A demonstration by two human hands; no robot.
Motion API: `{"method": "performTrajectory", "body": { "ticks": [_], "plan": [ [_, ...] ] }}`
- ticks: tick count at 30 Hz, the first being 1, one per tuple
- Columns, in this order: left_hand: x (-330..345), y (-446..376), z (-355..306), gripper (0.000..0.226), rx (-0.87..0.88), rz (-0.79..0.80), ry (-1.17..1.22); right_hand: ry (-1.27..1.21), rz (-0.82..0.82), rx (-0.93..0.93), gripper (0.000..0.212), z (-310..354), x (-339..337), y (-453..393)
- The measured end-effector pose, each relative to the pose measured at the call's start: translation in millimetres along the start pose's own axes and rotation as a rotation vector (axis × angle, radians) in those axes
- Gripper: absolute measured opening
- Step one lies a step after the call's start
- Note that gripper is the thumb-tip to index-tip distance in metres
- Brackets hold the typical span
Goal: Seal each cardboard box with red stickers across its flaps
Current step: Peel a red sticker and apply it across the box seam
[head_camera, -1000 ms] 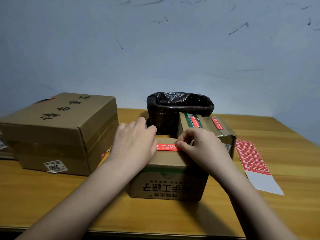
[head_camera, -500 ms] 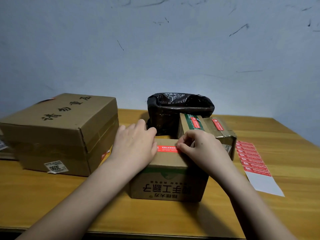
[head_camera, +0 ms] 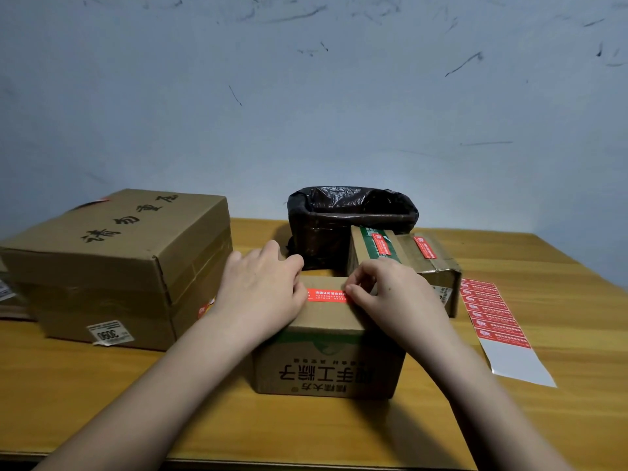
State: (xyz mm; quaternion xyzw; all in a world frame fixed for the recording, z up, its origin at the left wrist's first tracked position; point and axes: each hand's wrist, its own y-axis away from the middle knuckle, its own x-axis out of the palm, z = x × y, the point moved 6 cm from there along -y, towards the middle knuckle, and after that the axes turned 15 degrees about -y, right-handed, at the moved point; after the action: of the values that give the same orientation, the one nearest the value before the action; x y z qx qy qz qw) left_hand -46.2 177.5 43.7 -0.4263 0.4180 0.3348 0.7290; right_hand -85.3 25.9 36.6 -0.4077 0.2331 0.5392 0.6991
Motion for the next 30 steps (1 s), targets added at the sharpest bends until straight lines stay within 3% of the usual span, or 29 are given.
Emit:
{"method": "performTrajectory", "body": {
  "ticks": [19,25,27,30],
  "plan": [
    [7.8,-0.5,10.7,0.009,0.041,0.014,0.096,0.198,-0.079,-0.032,0.026,2.5,-6.7,7.0],
    [0.6,3.7,9.9,0.028,0.009,-0.085,0.15,0.168,-0.094,-0.129,0.032,3.5,-3.8,11.0],
    [-2.1,10.6,4.2,0.039,0.041,-0.12,0.197,0.121,-0.097,-0.191,0.04,10.4,-1.3,15.8],
    [0.3,25.8,-10.4,0.057,0.166,-0.09,0.218,0.088,0.01,-0.241,0.073,21.9,8.9,27.1]
  ]
}}
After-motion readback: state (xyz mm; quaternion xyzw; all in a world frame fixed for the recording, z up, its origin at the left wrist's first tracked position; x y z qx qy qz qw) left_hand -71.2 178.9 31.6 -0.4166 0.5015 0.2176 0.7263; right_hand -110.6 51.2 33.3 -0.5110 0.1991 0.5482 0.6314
